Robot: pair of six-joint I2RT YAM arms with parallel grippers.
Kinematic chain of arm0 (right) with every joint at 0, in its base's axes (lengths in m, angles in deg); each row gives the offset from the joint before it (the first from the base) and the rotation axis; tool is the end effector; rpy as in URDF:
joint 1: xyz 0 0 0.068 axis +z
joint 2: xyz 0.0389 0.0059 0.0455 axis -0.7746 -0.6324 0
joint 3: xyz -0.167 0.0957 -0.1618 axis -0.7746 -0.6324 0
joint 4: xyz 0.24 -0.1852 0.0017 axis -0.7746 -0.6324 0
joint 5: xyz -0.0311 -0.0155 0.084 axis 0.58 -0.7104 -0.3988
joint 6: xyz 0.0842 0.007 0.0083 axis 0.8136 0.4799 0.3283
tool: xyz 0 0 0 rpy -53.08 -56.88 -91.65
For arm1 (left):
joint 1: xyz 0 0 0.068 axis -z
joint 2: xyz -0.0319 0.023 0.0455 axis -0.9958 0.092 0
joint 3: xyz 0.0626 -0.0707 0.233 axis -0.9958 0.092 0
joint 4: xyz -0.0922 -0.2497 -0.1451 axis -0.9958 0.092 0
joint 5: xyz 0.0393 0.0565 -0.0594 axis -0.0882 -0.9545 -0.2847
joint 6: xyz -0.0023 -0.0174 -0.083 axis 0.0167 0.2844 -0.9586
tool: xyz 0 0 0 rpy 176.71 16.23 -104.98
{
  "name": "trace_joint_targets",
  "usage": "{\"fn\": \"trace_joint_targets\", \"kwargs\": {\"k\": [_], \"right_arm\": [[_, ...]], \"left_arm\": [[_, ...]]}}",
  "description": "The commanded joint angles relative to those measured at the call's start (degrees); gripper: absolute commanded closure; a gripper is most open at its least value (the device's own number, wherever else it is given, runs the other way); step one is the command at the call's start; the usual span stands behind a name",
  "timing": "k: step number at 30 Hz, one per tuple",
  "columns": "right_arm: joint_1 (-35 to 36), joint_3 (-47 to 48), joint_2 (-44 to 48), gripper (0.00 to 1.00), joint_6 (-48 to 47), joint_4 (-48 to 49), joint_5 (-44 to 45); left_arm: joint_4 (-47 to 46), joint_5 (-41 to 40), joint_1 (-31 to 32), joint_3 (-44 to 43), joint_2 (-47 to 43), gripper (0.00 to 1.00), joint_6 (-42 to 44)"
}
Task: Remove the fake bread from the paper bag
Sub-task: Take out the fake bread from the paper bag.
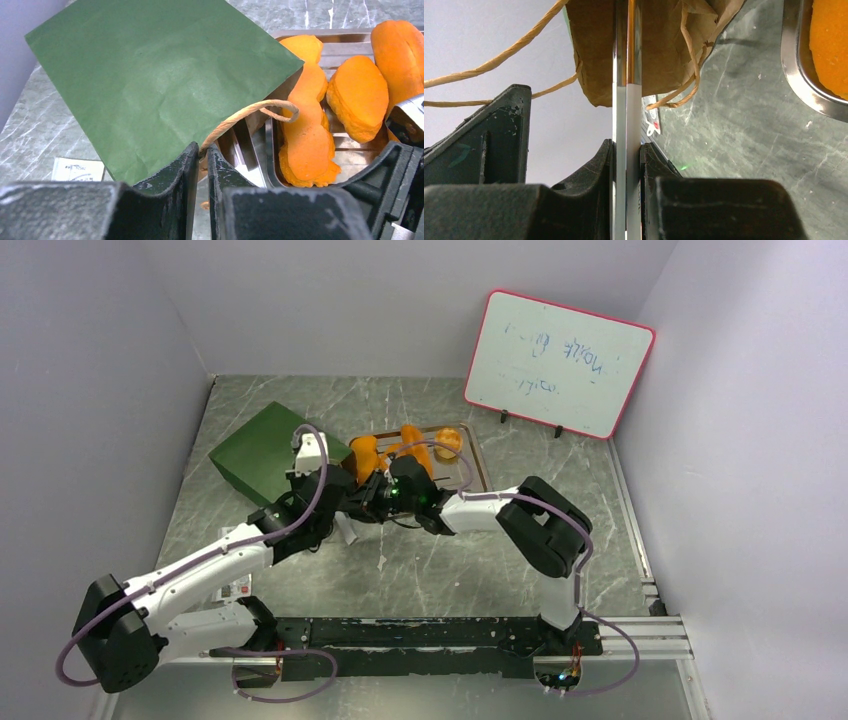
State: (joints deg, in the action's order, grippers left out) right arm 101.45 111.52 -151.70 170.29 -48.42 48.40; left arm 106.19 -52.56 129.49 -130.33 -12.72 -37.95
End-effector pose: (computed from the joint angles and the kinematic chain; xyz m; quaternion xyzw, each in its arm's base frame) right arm 0.2721 0.3736 0.0979 0.1302 0.8119 0.5635 0.0803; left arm 0.2505 -0.1645 0.2172 -0.0868 0.8194 0.0800 0.5609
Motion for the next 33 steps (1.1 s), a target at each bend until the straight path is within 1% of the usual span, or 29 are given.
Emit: {"fn": "trace_joint_targets", "kwargs": {"k": [1,8,18,26,33], "right_arm": [[-0.2,-0.4,3.4,1.0,-1.1,2.5,-0.3],[0.2,-0.4,5.7,1.0,-2.2,1.4,0.4],[0.9,-8.7,11.4,1.0,-1.3,2.8,0.4],[1.6,-15.9,21.6,1.0,-1.4,1.2,2.2],[3.2,-23.3,32.8,1.0,-1.1,-2.4,6.4]], "left_arm": [[-2.8,-4.1,-0.5,0.3,-2.1,0.93,1.1],[-5.2,-5.9,-2.1,-0.5,-3.5,0.93,3.5],[-9.9,-4.4,-5.1,-2.2,-1.6,0.93,7.0],[-12.5,-3.4,-7.5,-3.4,0.1,0.93,10.2],[-13.9,-1.9,-9.8,-3.6,0.3,0.93,11.0]]}}
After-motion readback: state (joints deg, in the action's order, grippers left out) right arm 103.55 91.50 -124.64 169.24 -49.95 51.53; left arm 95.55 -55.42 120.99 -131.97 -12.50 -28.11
